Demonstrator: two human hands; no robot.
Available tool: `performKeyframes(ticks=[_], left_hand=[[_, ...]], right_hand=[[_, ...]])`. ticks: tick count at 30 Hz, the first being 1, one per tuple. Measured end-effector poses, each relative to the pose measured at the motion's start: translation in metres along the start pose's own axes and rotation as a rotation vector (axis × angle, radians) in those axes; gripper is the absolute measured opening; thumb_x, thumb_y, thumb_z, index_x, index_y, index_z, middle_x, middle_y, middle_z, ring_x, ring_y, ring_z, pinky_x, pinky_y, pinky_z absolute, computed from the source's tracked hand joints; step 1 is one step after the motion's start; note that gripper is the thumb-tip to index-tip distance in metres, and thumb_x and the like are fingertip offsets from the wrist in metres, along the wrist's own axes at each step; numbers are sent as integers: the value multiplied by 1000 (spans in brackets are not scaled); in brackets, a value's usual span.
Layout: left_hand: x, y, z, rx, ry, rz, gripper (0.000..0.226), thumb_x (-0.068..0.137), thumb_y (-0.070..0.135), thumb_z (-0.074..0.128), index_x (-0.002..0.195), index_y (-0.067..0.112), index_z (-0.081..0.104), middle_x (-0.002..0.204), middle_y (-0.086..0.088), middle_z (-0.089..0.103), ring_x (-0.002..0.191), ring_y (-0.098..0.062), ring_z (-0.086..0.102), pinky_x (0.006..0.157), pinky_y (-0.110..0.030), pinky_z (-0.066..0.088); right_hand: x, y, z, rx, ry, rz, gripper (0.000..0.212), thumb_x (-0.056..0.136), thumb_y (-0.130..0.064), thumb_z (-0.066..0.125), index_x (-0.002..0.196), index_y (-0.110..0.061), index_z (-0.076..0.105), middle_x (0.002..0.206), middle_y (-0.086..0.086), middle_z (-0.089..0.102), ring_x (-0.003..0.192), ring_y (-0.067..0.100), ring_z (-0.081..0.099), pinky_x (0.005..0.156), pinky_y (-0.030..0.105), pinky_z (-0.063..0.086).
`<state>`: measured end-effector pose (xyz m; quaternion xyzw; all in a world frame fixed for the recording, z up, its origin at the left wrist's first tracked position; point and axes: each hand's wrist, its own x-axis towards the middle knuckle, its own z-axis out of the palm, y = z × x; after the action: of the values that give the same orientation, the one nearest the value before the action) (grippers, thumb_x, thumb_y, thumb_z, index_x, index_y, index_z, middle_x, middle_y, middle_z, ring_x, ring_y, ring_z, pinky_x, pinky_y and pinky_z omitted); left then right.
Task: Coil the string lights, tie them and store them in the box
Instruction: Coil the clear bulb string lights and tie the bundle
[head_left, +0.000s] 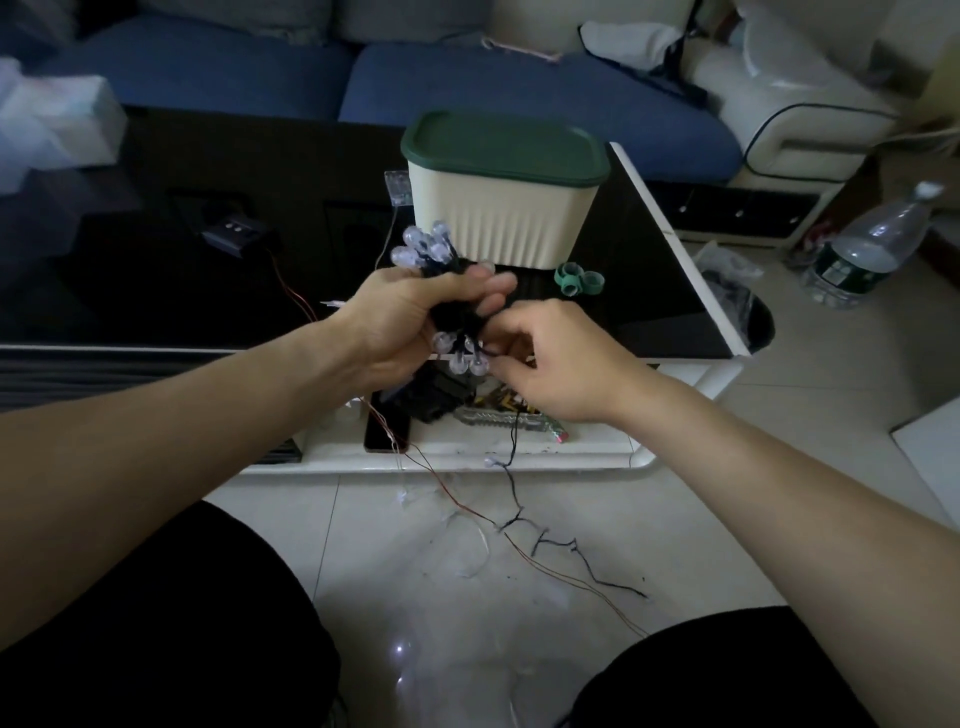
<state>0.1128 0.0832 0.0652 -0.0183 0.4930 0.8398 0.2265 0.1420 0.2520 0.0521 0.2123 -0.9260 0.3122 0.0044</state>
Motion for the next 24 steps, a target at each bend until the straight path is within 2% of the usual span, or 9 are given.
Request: performKeyframes(ticks=[2,4,7,9,12,15,17,22,24], left_hand=[[-2,-3,-1,122,-23,-16,32,88,1,63,118,-9,60,106,-17,74,91,-22,71,77,-34,61],[-1,-8,-4,252,-16,7,30,88,3,66,114,-12,61,106,-18,73,98,-27,71,79,-38,61],[4,-14,-5,465,34,85,17,85,3,70,90,-13,65,82,-17,71,77,-28,70,64,-31,59],[4,-21,-1,541,7,52,18,85,-2,69,78,-16,60,68,-16,64,59,-21,64,52,-23,52],[3,-26,8,581,-61,-75,27,88,-9,57,62,-3,57,47,-4,57,39,-9,55,40,-15,42],[2,-24,9,662,-229,-238,20,90,1,53,80,-8,69,69,-19,69,61,-23,66,60,-27,53],[2,-24,7,738,-329,-342,27,94,7,47,91,-10,68,80,-26,69,70,-28,66,67,-31,53],[-4,-18,8,745,-465,-423,36,94,10,39,102,-16,64,76,-21,65,63,-22,62,67,-28,50],[-6,-15,7,837,-476,-378,30,94,7,43,86,-10,66,66,-16,65,54,-19,60,59,-25,50]], right_hand=[[-4,0,0,-49,-47,-1,12,91,-12,67,99,-10,76,91,4,72,80,17,67,75,36,55],[-8,-2,0,-51,-41,-6,17,90,-10,69,103,-12,78,96,0,75,82,8,68,78,25,55],[-11,-7,-7,63,41,46,18,83,-3,74,93,-17,80,84,-9,74,71,0,68,67,12,52],[-12,-10,-13,86,82,47,19,77,-1,77,79,-20,75,73,-9,72,64,3,68,61,15,53],[-14,-16,-18,15,33,65,23,69,-7,84,69,-21,66,65,-7,68,58,3,63,56,18,48],[-15,-20,-21,-180,-10,128,34,58,-30,94,60,-20,61,58,-8,62,54,6,58,48,22,43],[-16,-22,-22,-185,-54,162,44,53,-41,96,57,-19,58,53,-8,58,48,5,52,44,21,40],[-17,-20,-37,-5,-241,269,46,52,-43,97,68,-17,62,59,-1,66,52,3,57,51,21,45],[-19,-15,-43,64,-324,302,43,54,-35,97,75,-19,64,61,-2,68,56,6,61,58,27,51]])
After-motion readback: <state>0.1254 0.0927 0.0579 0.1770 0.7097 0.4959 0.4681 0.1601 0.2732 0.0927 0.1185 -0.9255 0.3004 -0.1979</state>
